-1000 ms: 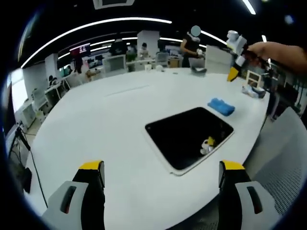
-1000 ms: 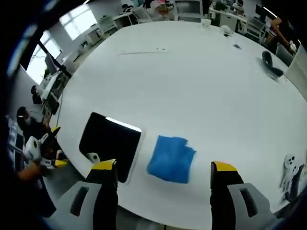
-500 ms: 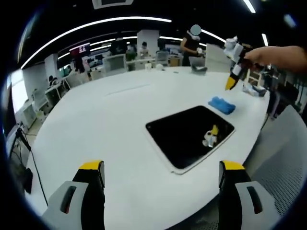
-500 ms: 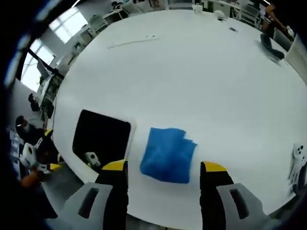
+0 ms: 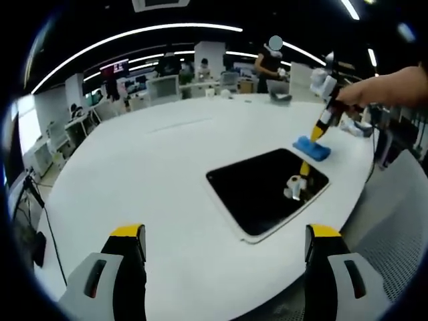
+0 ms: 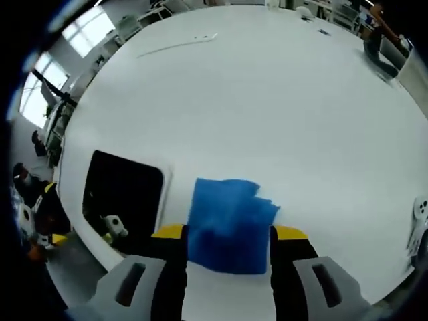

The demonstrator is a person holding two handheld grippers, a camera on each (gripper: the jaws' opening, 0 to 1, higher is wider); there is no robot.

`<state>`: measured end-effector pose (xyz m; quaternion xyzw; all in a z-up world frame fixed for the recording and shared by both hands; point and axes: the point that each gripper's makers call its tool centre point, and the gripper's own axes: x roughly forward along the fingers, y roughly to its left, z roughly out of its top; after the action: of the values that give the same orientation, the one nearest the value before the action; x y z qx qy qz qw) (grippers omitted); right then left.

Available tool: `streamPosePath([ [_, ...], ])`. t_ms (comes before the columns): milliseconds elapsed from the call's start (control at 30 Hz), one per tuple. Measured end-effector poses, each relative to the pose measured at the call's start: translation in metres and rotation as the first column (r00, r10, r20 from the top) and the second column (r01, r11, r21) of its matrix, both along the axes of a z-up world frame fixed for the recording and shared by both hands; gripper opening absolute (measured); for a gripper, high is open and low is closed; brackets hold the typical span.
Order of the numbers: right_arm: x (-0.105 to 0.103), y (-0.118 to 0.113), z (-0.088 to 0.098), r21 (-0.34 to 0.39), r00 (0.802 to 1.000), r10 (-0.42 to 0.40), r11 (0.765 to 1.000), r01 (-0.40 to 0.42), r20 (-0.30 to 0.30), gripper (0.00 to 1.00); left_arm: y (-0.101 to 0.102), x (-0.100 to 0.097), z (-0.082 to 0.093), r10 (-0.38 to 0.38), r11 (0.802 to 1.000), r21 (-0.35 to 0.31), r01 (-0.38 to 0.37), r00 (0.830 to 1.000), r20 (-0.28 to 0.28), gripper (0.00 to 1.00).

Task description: Wipe the mirror surface with the cleaning cloth until all visible marks leave the cleaned area.

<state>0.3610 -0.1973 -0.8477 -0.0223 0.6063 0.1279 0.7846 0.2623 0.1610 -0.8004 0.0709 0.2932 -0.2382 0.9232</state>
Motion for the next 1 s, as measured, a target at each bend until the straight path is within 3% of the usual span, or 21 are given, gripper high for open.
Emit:
streamPosePath([
  [200,0.001,-0.003,-0.013,-0.03,1.0,-0.01,1.0,0.01,0.002,0.42,0.001,0.0,0.0,0.007,1.0,-0.008,-0.007,1.0,-0.005,0.99],
  [267,-0.003,-0.002,-0.021,-0.022,0.999,-0.031,0.999,0.03,-0.026,0.35,0.001,0.0,0.0,0.006,1.0,-0.008,-0.006,1.0,0.0,0.99],
  [333,0.007,-0.011,-0.023,-0.088,0.999,0.001,0.996,0.002,0.035,0.25,0.001,0.0,-0.001,0.005,1.0,-0.004,-0.005,1.0,-0.005,0.99],
  [400,0.003,-0.006,-0.022,-0.079,0.999,-0.025,0.997,0.027,0.025,0.25,0.0,0.0,-0.001,0.005,1.0,-0.003,-0.005,1.0,-0.006,0.99],
  [467,0.003,-0.003,-0.021,-0.095,0.999,0.013,0.995,-0.009,0.048,0.22,0.0,-0.001,-0.001,0.004,1.0,-0.005,-0.004,1.0,-0.008,0.99],
  [567,0.005,0.004,-0.022,-0.071,0.998,0.032,0.997,-0.028,0.061,0.07,0.0,-0.001,-0.001,-0.001,1.0,0.0,0.001,1.0,-0.009,0.99],
  [667,0.004,0.002,-0.02,-0.093,0.998,0.026,0.995,-0.02,0.058,0.06,-0.001,-0.001,-0.002,-0.001,1.0,0.001,0.001,1.0,-0.012,0.99],
  [800,0.004,-0.002,-0.02,-0.052,0.998,-0.037,0.998,0.04,0.048,0.04,0.0,-0.001,-0.002,0.003,1.0,0.004,-0.002,1.0,-0.013,0.99],
  [1000,0.006,-0.002,-0.021,-0.047,0.999,-0.024,0.999,0.026,0.04,0.05,0.001,-0.001,-0.002,0.007,1.0,0.007,-0.007,1.0,-0.011,0.99],
])
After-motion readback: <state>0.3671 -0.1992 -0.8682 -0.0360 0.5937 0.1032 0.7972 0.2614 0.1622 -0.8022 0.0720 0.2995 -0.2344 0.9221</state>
